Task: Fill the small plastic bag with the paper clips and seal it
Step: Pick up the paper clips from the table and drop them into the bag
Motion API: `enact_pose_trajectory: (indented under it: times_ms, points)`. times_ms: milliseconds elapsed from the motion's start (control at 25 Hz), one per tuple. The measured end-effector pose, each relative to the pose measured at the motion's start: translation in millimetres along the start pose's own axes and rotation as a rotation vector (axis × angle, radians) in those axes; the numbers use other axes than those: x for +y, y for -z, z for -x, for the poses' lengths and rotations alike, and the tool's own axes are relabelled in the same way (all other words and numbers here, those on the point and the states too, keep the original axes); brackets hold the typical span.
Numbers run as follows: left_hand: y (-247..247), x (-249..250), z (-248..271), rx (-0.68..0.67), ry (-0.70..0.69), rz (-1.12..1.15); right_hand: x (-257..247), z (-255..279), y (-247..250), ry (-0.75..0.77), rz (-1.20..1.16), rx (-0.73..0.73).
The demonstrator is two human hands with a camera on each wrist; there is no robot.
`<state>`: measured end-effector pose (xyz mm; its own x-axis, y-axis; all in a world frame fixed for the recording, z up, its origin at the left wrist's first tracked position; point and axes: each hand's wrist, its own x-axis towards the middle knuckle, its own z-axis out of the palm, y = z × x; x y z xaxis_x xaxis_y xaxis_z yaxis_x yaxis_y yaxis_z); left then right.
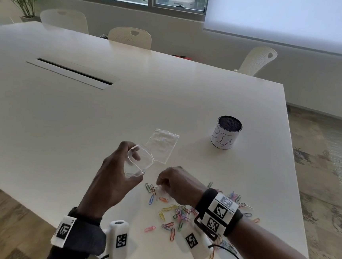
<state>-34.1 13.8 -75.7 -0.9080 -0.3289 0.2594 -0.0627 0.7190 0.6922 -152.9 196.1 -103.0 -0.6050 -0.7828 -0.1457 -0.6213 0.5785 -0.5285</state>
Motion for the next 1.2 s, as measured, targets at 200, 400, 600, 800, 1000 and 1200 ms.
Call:
enact_pose_trajectory:
  times_ms: [200, 400, 600, 800, 1000, 1200]
  points:
    - [-5, -3, 9, -0.014, -0.008, -0.009, -15, -10, -6, 0.227, 0.042, -0.056]
    - [-9, -8, 14, -0.008, 0.035, -0.035, -11, -3, -17, 0.368, 0.164, -0.116]
    - [-15, -9, 17, -0.028, 0.045, -0.045, 18, 11, -5, 0.326, 0.217, -0.062]
    - [-22, -4, 15, -0.060, 0.042, -0.037, 28, 36, 2, 0.284, 0.358, -0.191]
    - [-29, -1, 11, -0.077, 0.027, -0.044, 33, 54, -9, 0.356, 0.273, -0.054]
    - [-33, 3, 9, -0.095, 0.008, -0.042, 33, 56, -11, 0.318, 0.305, -0.024]
